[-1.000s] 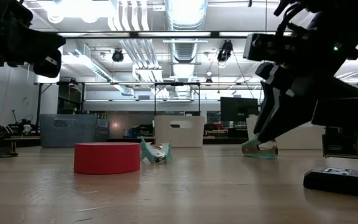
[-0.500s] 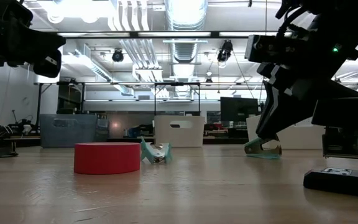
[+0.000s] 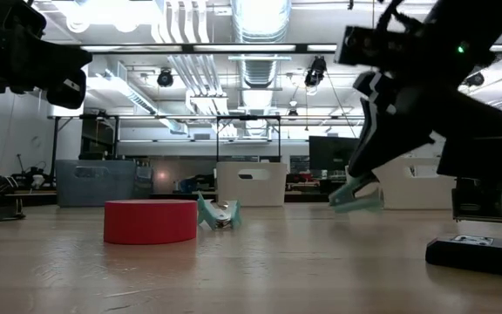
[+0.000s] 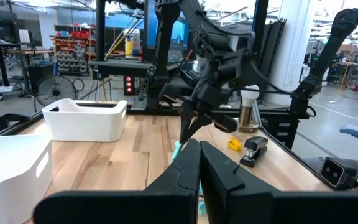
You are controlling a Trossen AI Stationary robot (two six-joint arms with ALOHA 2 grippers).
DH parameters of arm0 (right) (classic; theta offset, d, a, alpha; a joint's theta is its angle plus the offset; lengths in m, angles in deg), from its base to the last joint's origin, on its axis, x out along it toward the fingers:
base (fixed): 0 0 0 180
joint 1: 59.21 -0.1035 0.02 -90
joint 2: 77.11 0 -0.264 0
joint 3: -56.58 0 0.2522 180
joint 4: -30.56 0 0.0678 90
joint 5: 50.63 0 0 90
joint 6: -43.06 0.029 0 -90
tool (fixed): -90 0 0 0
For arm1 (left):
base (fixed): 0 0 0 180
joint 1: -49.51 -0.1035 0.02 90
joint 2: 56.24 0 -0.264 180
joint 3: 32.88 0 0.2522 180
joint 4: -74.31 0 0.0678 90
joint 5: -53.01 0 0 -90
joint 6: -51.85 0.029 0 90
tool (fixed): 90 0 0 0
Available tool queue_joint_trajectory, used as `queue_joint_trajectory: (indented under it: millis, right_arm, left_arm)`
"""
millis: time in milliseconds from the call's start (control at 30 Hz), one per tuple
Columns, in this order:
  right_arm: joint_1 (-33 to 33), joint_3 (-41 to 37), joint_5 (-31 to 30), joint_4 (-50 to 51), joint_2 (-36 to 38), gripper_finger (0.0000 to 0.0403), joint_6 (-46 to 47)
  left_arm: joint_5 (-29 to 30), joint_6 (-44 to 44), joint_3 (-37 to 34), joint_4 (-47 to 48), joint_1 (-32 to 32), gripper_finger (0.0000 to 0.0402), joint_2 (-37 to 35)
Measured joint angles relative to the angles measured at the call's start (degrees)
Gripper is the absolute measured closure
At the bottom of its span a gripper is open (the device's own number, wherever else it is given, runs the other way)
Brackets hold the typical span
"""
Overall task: Pick and place Stapler, Stapler remover, tape
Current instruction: Put the light blue staple remover into the left white bin
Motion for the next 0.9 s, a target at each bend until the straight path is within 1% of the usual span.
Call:
queue_joint_trajectory:
  millis: [467,900]
  right_arm:
    - [0.2,5.4,-3.8,0.8,0.1,0.0395,-6.2]
    - [1.1,5.9,-5.6,0.7,0.4,0.0394,-8.7]
  left_arm:
    - [0.0,0.0,0.0,0.0,0.0,0.0392,0.0]
    - [0.0,0.0,0.0,0.0,0.0,0.0392,0.0]
